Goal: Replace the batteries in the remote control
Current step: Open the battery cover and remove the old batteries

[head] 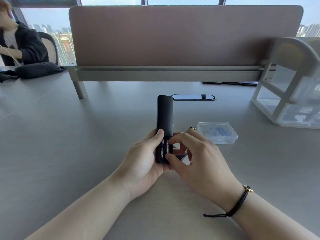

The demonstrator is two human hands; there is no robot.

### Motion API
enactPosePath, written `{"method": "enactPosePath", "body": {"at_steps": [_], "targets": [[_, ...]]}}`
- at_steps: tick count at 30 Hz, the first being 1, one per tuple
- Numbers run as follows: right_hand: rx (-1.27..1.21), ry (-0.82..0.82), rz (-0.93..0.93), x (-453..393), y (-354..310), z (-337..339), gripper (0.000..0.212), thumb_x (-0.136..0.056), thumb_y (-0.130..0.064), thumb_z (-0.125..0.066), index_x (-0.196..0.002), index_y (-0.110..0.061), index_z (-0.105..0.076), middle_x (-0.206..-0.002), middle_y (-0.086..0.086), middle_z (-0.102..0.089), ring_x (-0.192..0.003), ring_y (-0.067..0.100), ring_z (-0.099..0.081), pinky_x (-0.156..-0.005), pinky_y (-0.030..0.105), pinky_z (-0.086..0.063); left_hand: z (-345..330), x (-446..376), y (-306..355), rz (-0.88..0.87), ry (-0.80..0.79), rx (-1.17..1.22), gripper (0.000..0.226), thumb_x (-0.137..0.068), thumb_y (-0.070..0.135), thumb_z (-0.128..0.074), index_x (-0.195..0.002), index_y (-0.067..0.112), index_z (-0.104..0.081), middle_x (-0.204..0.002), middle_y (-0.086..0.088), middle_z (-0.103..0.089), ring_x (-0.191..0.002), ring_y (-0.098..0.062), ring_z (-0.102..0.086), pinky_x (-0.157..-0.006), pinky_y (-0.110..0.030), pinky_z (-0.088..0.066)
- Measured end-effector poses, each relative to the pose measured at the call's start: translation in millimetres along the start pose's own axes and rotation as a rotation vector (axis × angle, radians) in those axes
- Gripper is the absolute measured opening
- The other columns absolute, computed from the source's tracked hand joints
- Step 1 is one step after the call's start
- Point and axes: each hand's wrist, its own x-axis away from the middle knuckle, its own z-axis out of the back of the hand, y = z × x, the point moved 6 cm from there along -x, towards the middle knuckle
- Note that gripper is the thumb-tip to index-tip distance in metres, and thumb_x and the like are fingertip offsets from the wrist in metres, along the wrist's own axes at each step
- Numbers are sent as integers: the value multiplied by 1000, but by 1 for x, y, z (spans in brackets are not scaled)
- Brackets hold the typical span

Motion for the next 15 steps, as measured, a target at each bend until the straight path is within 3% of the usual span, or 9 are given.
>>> {"method": "enactPosePath", "body": {"at_steps": [2, 5, 9, 15], "targets": [[26, -15, 15, 0, 0, 0, 23, -77, -37, -68, -100, -34, -68, -79, -20, -49, -61, -1, -45, -57, 30, -51, -2, 1, 1, -3, -7, -10, 36, -102, 26, -42, -125, 7, -62, -108, -16, -67, -98, -38, -63, -85, -48, -54], [36, -24, 69, -1, -3, 1, 15, -77, -30, -66, -91, -30, -72, -80, -12, -61, -62, 11, -56, -55, 38, -54, -5, 3, 2, -6, 3, -34, 38, -104, 23, -39, -124, -3, -58, -92, -16, -68, -77, -30, -70, -74, -42, -58], [-8, -57, 200, -2, -8, 0, 12, -80, -16, -65, -82, -22, -75, -76, -8, -67, -62, 17, -63, -52, 40, -53, -5, 6, 3, 2, 35, -39, 38, -103, 22, -39, -114, -9, -59, -80, -15, -67, -68, -25, -70, -70, -38, -59], [26, -34, 308, -2, -14, 6, 7, -79, -13, -69, -74, -18, -71, -64, -3, -65, -58, 23, -62, -50, 39, -51, -3, 9, 1, 52, 152, 68, 43, -101, 21, -46, -124, -14, -54, -102, -21, -59, -70, -22, -70, -63, -32, -60]]}}
